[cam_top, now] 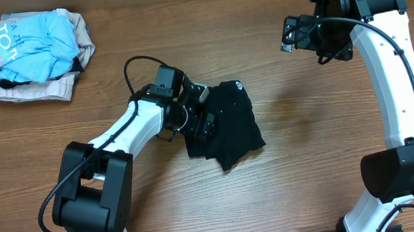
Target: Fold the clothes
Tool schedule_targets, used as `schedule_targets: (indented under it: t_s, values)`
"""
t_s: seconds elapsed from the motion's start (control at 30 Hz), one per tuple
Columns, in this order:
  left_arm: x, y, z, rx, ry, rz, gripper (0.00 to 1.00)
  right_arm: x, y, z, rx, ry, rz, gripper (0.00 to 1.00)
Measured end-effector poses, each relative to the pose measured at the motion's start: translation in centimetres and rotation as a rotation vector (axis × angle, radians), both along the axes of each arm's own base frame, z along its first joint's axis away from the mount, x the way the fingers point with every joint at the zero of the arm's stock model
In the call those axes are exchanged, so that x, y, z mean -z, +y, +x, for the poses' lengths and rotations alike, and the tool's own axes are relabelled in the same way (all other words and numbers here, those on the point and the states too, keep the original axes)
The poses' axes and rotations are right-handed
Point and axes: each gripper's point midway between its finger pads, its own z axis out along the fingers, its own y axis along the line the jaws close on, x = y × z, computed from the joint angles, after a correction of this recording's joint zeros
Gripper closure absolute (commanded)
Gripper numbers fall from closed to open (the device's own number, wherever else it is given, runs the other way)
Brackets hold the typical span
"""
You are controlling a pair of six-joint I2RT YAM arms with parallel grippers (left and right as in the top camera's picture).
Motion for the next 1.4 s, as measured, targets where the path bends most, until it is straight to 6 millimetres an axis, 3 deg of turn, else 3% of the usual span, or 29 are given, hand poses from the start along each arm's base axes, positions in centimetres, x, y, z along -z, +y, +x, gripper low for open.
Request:
schedule_targets:
  t_s: [0.1,0.37,0.63,0.83,1.07,1.27,1.4]
  values:
    - [-0.1,-0.3,-0.3,0.001,0.016,-0.022,0.17,0.0,0.0,0.0,0.000,0.000,-0.001,0.00]
    - [-0.1,-0.2,0.2,-0.028,0.005,-0.017,0.15,0.0,0.0,0.0,0.000,0.000,0.000,0.00]
    - [-0.9,0.0,4.7,-0.083,-0.190,0.008,0.11,0.0,0.0,0.0,0.000,0.002,0.000,0.00]
    - [-1.0,0.4,5.5,-0.100,-0.215,0.013,0.11,0.0,0.0,0.0,0.000,0.001,0.000,0.00]
    - [-0.1,3.4,7.7,-0.179,-0.205,0.026,0.14,0.0,0.0,0.1,0.000,-0.004,0.000,0.00]
    - [-1.8,4.9,12.4,-0.208,-0.296,0.022,0.14,0.0,0.0,0.1,0.000,-0.004,0.000,0.00]
    - [-3.2,4.6,13.3,-0.192,-0.301,0.027,0.14,0.0,0.0,0.1,0.000,-0.004,0.000,0.00]
